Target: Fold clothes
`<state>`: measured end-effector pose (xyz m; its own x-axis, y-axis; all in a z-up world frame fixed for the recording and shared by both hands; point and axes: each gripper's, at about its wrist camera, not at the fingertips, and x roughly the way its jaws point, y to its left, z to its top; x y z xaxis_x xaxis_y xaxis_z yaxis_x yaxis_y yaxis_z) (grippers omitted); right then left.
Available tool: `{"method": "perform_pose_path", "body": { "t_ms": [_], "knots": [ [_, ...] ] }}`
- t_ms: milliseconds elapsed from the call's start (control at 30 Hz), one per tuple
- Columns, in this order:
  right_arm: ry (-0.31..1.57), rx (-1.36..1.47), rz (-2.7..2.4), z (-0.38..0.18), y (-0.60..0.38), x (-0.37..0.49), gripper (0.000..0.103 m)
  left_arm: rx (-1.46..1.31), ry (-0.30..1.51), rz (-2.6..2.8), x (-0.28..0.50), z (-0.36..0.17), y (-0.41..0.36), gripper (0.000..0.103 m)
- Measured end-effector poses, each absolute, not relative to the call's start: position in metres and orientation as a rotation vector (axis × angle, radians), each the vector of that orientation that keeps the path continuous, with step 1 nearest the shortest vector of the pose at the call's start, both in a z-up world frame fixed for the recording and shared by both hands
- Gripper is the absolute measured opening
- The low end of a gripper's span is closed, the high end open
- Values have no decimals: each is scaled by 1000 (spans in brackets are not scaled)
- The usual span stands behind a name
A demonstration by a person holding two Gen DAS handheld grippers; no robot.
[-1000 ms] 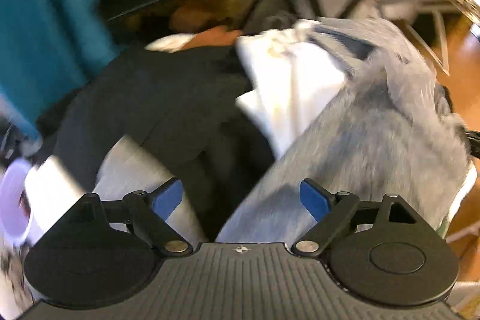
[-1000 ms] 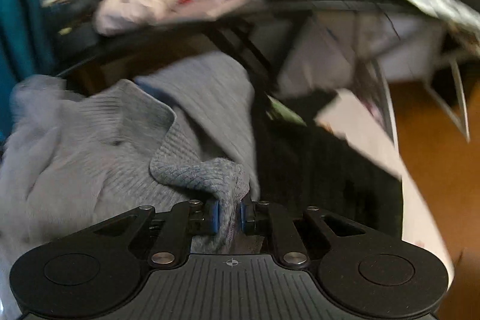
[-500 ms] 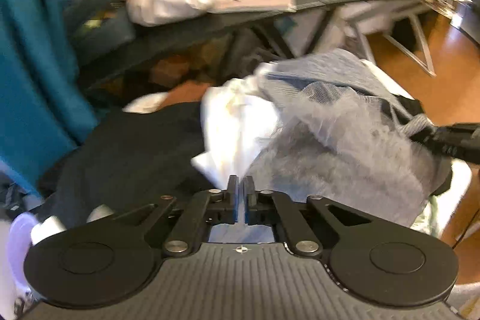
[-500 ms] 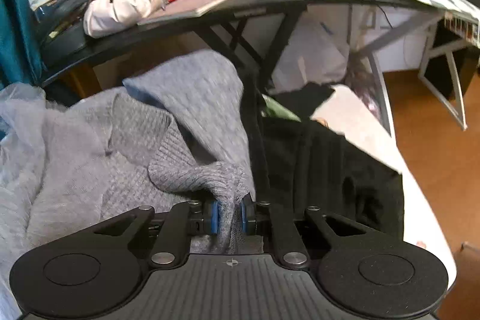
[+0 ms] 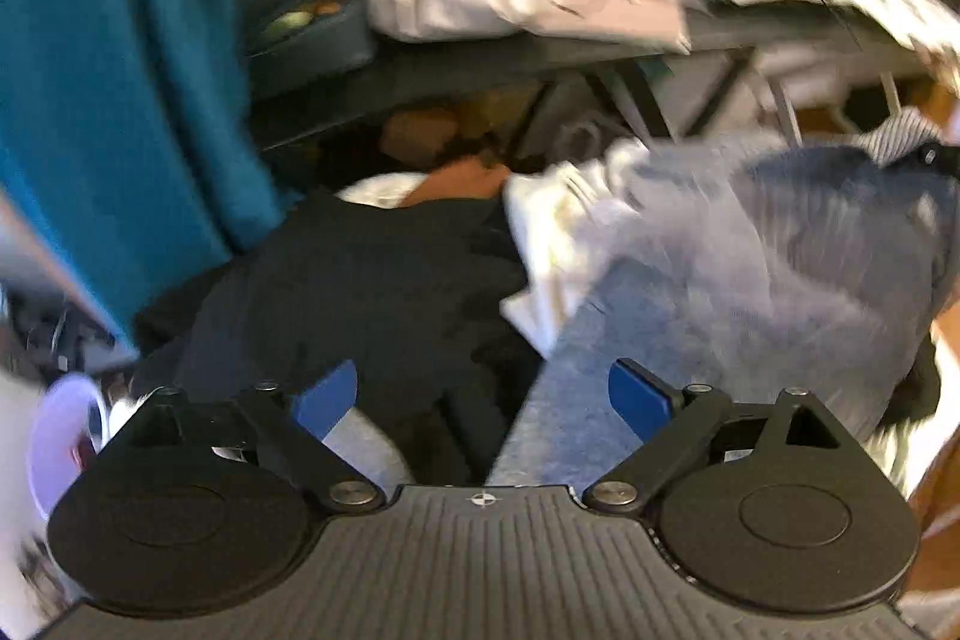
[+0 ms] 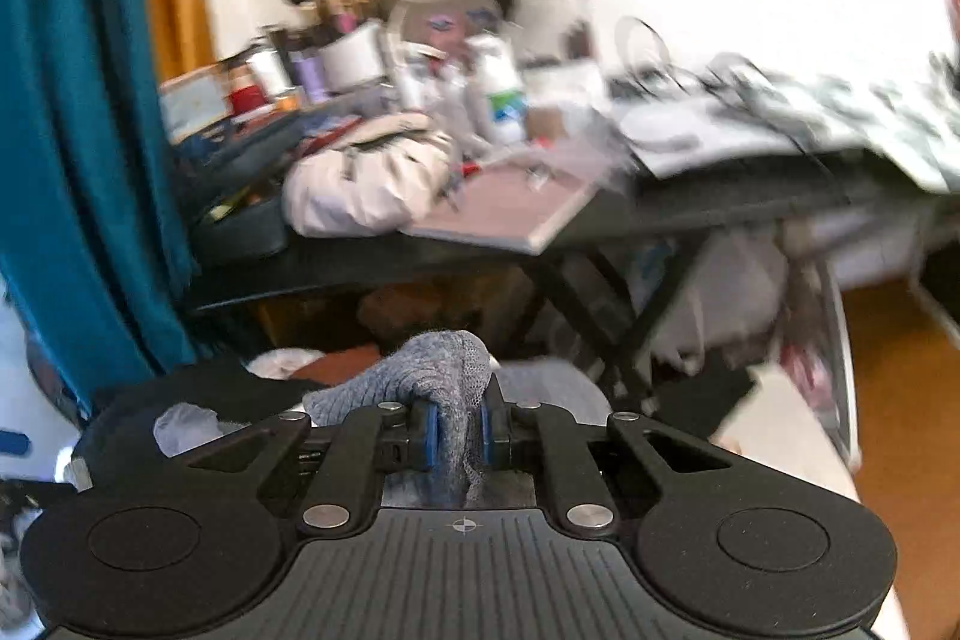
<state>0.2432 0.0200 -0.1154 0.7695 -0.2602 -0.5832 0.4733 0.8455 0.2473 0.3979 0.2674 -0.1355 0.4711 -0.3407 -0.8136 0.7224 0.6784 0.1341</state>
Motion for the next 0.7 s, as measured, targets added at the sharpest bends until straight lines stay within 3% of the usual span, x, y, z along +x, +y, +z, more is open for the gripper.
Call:
{"method": "perform_pose_path", "body": {
  "t_ms": [67,300,500,600,700],
  "knots": [
    [613,395,-454,-129,17,222,11,635,850,-720,392,-152,247,102],
    [718,546,-504,-194,31,169,11,1034,784,-823,373,-202,193,103],
    [754,685,-542,-240,39,156,12,1041,956,-909,403,-210,183,103],
    [750,689,-548,-248,43,158,12,1011,929,-991,405,-210,194,103],
    [741,717,-551,-252,42,157,12,1049,764,-1073,391,-211,208,103]
  ]
}}
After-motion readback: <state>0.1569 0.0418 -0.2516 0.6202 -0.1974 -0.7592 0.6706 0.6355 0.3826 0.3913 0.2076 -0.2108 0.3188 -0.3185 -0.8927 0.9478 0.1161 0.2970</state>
